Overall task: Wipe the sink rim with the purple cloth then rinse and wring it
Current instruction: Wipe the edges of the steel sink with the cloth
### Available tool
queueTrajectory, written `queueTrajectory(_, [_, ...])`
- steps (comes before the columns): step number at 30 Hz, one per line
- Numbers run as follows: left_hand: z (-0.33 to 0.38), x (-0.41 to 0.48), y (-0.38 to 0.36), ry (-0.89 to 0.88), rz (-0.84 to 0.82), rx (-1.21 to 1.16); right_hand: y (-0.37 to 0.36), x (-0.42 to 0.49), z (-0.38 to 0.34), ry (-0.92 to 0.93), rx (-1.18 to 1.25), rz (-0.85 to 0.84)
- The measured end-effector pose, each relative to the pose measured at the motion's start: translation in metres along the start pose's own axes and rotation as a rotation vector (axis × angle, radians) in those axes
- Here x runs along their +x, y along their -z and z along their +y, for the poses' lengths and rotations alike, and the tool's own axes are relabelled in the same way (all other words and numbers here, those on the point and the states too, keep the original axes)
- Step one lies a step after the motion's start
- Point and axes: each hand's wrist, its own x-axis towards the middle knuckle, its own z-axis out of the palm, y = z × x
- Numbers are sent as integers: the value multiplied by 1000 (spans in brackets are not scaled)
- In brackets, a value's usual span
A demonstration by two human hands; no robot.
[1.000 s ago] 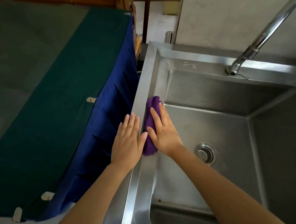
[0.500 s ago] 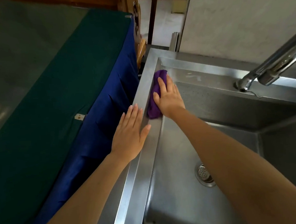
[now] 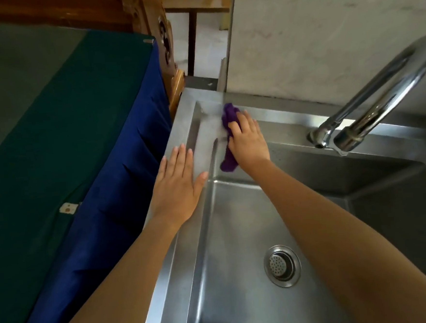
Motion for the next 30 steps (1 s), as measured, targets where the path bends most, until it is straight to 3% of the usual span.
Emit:
queueTrajectory(5, [0, -1, 1, -4, -19, 11, 9, -29, 51, -135, -6, 74])
queueTrajectory(9, [0, -1, 0, -8, -20, 36, 28, -49, 61, -236, 233, 110])
queueTrajectory(12, [0, -1, 0, -18, -2, 64, 34, -46, 64, -258, 192, 189])
queueTrajectory(14, [0, -1, 1, -29, -10, 71, 33, -41, 63, -354, 180, 106])
queueTrajectory(17, [0, 0, 2, -36, -15, 67, 20, -33, 66, -393, 119, 129])
queueTrajectory(20, [0, 0, 1, -37, -19, 66, 7, -25, 47, -331, 164, 140])
queueTrajectory(26, [0, 1, 1, -20, -30, 85, -16, -4, -31, -85, 162, -3])
queueTrajectory(30, [0, 0, 4, -29, -44, 44, -10, -12, 3, -89, 58, -16])
